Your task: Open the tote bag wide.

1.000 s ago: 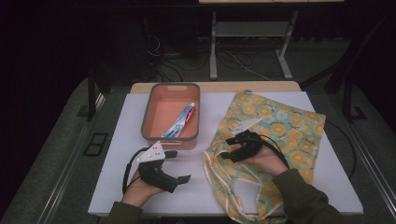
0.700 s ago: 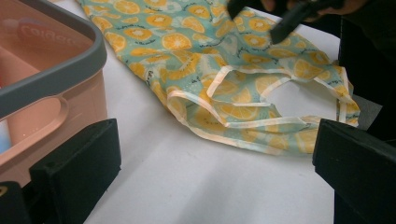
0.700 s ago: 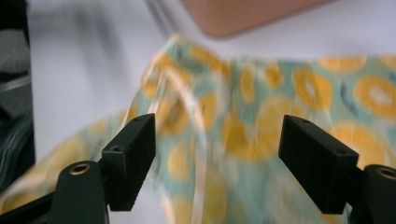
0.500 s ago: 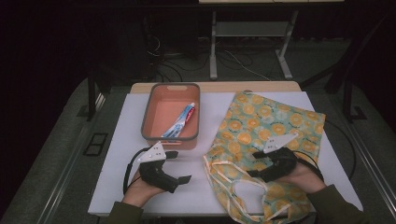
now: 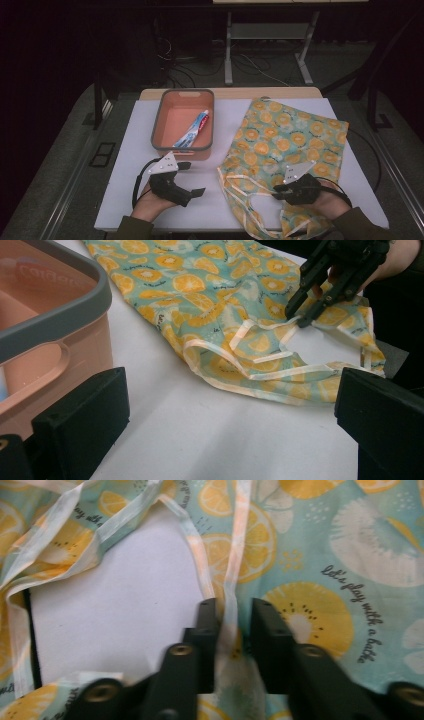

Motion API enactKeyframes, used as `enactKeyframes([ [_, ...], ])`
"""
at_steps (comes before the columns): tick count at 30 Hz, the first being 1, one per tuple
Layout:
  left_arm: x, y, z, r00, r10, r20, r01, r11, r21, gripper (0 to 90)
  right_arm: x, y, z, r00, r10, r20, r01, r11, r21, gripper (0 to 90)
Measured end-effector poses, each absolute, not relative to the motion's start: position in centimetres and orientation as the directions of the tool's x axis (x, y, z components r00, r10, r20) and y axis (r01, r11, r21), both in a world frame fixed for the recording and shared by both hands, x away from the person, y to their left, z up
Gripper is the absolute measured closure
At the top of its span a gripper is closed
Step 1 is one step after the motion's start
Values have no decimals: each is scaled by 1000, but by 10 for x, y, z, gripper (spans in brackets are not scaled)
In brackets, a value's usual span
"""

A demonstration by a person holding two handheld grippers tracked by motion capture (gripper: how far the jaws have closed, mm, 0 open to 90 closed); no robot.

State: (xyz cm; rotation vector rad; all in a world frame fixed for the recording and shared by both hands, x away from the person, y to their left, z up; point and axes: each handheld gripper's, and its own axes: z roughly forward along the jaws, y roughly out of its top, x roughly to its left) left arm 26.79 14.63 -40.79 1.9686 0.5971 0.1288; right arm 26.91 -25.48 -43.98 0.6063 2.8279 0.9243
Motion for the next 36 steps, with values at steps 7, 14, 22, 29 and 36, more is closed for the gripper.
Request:
enactKeyframes([
  [7,268,146,-408,871,461,-167,351,-348,869,0,271,-251,-439,-905,425,6,344,724,598,898],
  [14,268,146,-408,870,463,-170,354,-346,869,0,291,-219,-425,-893,448,40,363,665,653,898],
  [22,269,147,-408,870,462,-169,353,-346,869,0,302,-184,-430,-896,439,69,375,664,646,897],
  [29,268,147,-407,871,461,-171,352,-342,872,0,301,-192,-432,-892,439,106,393,638,663,607],
  [36,268,147,-407,872,461,-168,350,-346,871,0,277,-208,-407,-910,392,137,362,589,723,457],
])
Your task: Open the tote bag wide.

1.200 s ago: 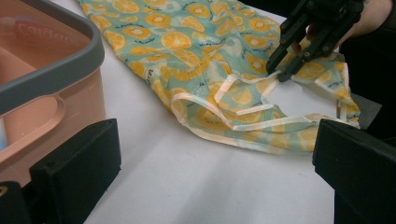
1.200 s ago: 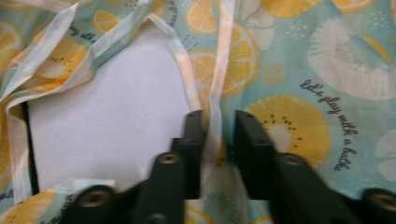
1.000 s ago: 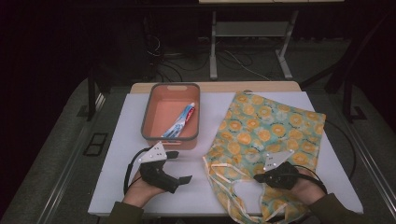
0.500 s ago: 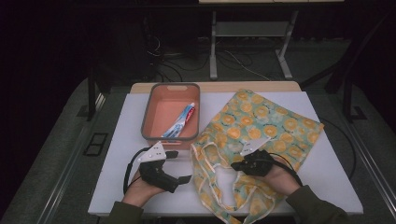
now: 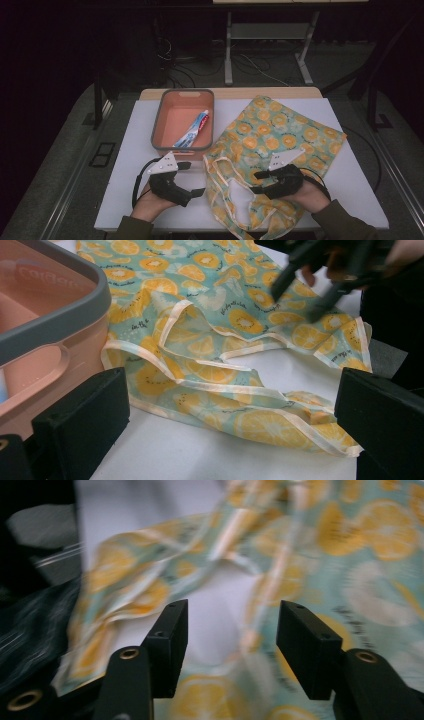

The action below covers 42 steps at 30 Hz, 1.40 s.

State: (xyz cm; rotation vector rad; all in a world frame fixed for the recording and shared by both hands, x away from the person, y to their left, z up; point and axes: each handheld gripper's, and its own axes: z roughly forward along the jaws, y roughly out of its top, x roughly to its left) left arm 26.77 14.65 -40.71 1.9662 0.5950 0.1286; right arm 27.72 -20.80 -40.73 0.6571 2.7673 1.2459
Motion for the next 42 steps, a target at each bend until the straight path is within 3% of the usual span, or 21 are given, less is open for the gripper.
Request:
enactKeyframes([
  [7,268,146,-408,873,458,-168,351,-350,868,0,242,-195,-413,-959,263,104,259,670,696,404],
  [20,268,145,-408,873,457,-169,352,-352,868,0,217,-161,-434,-986,111,122,164,744,648,384],
  [24,267,145,-408,874,456,-169,351,-352,868,0,213,-156,-441,-992,98,85,129,775,618,484],
  [25,267,145,-408,874,456,-168,351,-352,868,0,213,-156,-440,-993,103,64,120,773,623,601],
  [27,268,145,-408,874,456,-169,352,-352,867,0,215,-158,-440,-993,106,58,119,772,624,711],
  [28,268,145,-408,874,456,-168,351,-353,867,0,215,-158,-440,-993,106,58,119,772,624,711],
  [32,267,144,-408,875,454,-165,349,-356,867,0,217,-159,-440,-992,107,63,122,770,626,867],
  [36,267,145,-408,875,454,-166,349,-354,868,0,219,-161,-438,-991,114,63,128,764,633,890],
  [42,267,145,-408,875,455,-166,348,-353,868,0,233,-180,-418,-979,201,47,176,694,699,895],
])
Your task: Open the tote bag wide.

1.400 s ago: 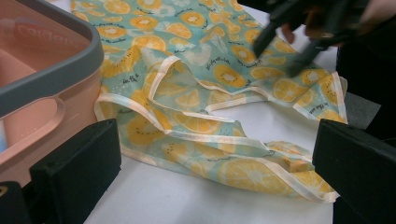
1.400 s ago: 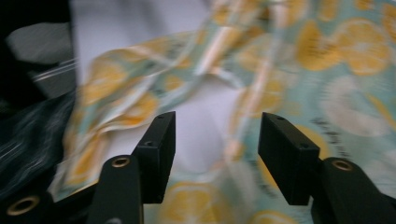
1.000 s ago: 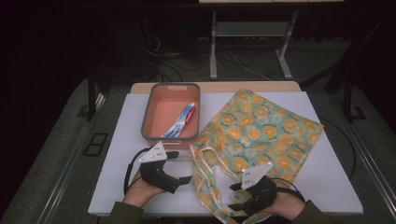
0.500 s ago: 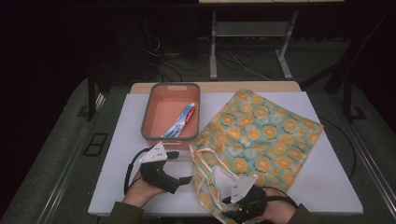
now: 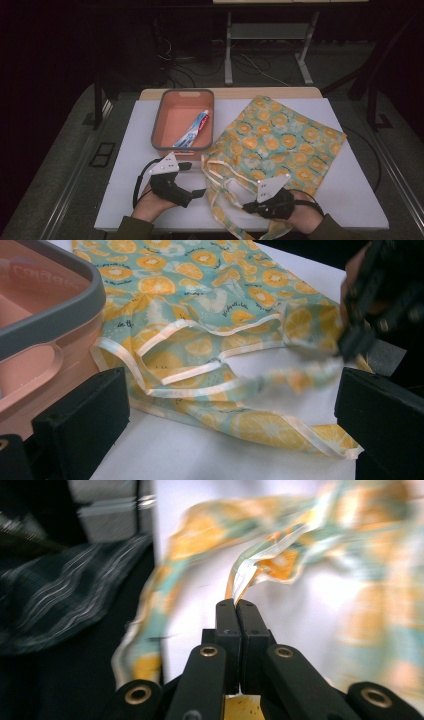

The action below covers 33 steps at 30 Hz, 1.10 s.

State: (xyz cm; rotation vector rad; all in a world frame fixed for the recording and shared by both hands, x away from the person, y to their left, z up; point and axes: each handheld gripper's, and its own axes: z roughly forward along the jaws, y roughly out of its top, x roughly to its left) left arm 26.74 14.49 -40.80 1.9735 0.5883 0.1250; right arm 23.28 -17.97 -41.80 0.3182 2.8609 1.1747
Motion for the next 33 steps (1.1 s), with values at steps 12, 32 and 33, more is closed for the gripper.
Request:
enactKeyframes([
  [12,268,145,-408,875,454,-167,349,-354,868,0,281,-244,-388,-887,460,41,307,521,797,897],
  [32,268,145,-409,872,458,-170,354,-352,867,0,361,-314,-409,-651,756,73,527,381,760,897],
  [33,268,145,-409,873,458,-170,353,-352,867,0,363,-315,-413,-642,763,78,541,378,751,896],
])
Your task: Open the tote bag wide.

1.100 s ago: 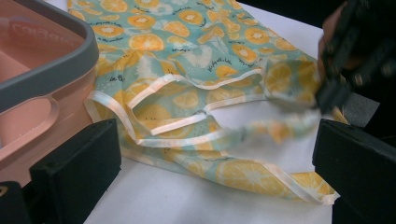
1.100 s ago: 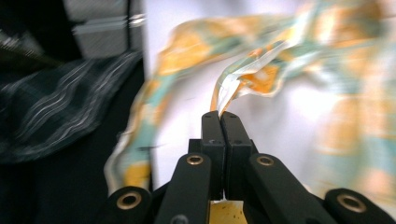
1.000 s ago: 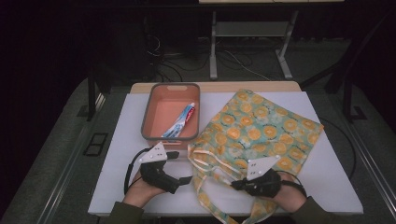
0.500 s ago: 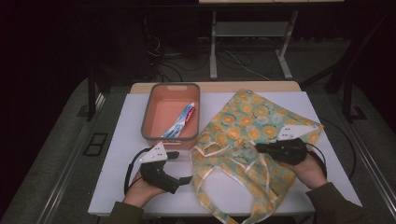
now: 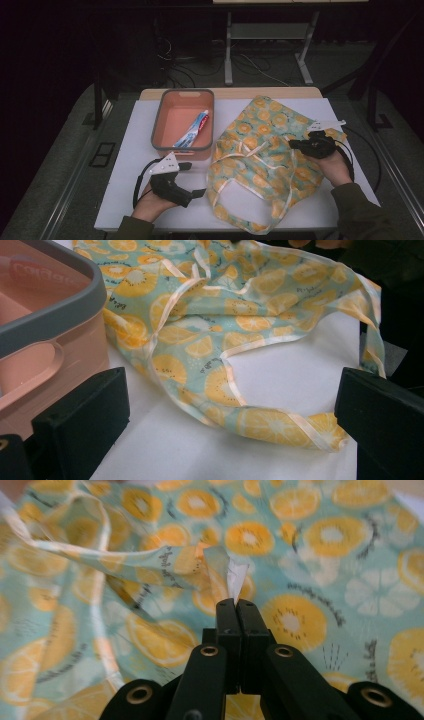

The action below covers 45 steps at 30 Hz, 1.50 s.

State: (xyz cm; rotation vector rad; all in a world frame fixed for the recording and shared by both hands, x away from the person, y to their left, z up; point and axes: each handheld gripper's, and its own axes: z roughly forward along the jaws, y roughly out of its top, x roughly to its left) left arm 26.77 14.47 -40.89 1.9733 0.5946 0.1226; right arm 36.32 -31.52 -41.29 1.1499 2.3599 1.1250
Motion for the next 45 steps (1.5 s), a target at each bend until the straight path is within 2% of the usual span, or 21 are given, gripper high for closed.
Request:
enactKeyframes([
  [5,267,145,-409,872,459,-169,354,-352,867,0,371,-317,-436,-616,784,75,609,414,677,891],
  [12,267,145,-409,873,457,-170,354,-353,866,0,372,-316,-446,-618,782,82,633,433,642,871],
  [16,267,145,-409,873,457,-169,353,-353,866,0,371,-318,-443,-608,787,102,636,406,656,767],
  [22,267,145,-409,874,455,-168,350,-353,867,0,362,-319,-420,-609,780,146,607,340,719,523],
  [26,267,145,-409,874,456,-169,352,-352,867,0,349,-313,-398,-641,758,121,552,345,759,449],
  [33,267,145,-409,873,457,-169,353,-353,867,0,326,-281,-383,-760,642,105,479,444,757,454],
  [39,267,145,-409,874,456,-168,351,-354,867,0,319,-244,-399,-816,570,96,452,525,721,462],
  [45,267,145,-409,874,455,-168,351,-355,866,0,319,-220,-420,-837,545,57,436,599,672,509],
])
